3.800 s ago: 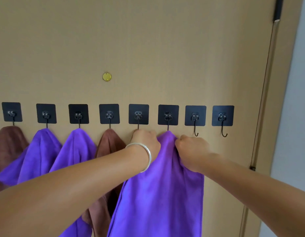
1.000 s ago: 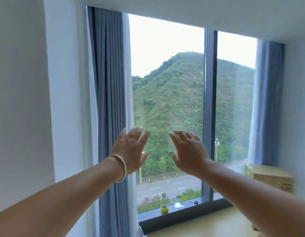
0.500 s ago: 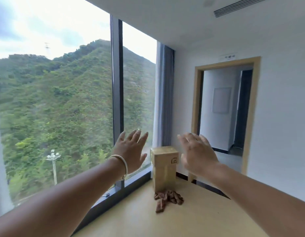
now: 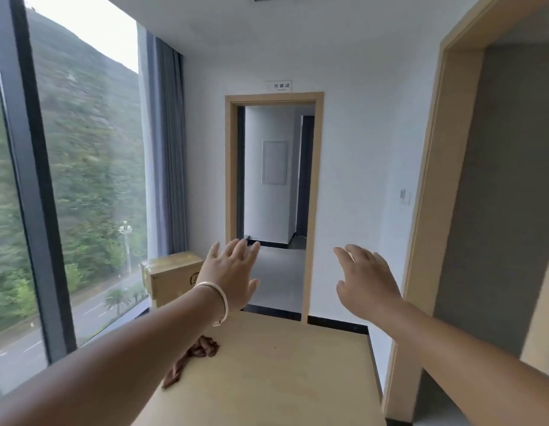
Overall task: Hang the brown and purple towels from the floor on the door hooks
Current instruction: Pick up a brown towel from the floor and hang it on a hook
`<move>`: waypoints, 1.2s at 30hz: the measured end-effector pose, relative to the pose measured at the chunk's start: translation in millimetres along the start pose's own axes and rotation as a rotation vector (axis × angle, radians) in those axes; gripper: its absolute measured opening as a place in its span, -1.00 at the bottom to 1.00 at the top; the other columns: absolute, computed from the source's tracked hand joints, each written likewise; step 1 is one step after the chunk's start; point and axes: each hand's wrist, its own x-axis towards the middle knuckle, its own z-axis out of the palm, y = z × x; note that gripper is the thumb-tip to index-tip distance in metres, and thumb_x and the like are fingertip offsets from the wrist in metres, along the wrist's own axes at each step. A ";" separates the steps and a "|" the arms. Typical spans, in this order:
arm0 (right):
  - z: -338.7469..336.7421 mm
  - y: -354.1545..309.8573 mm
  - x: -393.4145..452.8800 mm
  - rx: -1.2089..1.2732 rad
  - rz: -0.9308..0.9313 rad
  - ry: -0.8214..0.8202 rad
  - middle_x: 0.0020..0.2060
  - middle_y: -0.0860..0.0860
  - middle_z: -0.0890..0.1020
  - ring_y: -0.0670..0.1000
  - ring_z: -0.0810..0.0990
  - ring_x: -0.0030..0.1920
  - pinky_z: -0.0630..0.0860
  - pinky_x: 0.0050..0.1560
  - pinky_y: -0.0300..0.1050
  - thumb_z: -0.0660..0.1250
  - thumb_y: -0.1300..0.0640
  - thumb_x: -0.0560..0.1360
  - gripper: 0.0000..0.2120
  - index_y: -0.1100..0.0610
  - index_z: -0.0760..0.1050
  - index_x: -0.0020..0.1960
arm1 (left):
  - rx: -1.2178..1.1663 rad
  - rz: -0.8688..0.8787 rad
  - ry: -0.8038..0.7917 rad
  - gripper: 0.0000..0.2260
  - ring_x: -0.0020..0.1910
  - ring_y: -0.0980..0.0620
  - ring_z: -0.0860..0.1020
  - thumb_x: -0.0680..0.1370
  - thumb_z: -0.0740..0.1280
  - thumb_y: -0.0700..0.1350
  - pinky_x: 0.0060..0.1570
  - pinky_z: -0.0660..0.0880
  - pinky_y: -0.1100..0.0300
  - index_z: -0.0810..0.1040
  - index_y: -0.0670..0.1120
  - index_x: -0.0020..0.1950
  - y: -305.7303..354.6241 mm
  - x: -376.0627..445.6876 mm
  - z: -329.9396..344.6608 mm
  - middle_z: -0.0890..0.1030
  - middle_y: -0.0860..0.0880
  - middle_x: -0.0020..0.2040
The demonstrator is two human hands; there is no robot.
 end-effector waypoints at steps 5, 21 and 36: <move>26.0 39.5 34.4 -0.042 0.075 -0.027 0.51 0.03 0.15 0.05 0.11 0.49 0.03 0.50 0.04 0.12 0.09 0.53 -0.39 0.05 0.03 0.55 | -0.031 0.082 0.015 -0.34 0.53 -0.07 0.05 0.59 0.06 0.22 0.47 -0.01 -0.13 -0.12 -0.02 0.57 21.6 70.0 36.3 0.10 -0.07 0.55; 93.6 94.5 215.6 -0.122 0.201 -0.047 0.52 0.02 0.10 0.04 0.08 0.50 -0.01 0.50 0.03 0.12 0.08 0.54 -0.39 0.03 0.00 0.55 | -0.159 0.187 0.078 -0.36 0.53 -0.07 0.07 0.59 0.07 0.22 0.48 0.00 -0.13 -0.06 -0.01 0.57 16.8 293.6 137.3 0.14 -0.05 0.54; 205.2 212.5 341.8 -0.091 0.214 -0.074 0.52 0.03 0.10 0.04 0.09 0.50 0.00 0.50 0.03 0.13 0.08 0.54 -0.39 0.03 0.02 0.54 | -0.135 0.240 0.023 -0.36 0.52 -0.07 0.07 0.60 0.07 0.20 0.48 0.00 -0.13 -0.09 -0.04 0.57 87.4 455.3 241.8 0.15 -0.06 0.53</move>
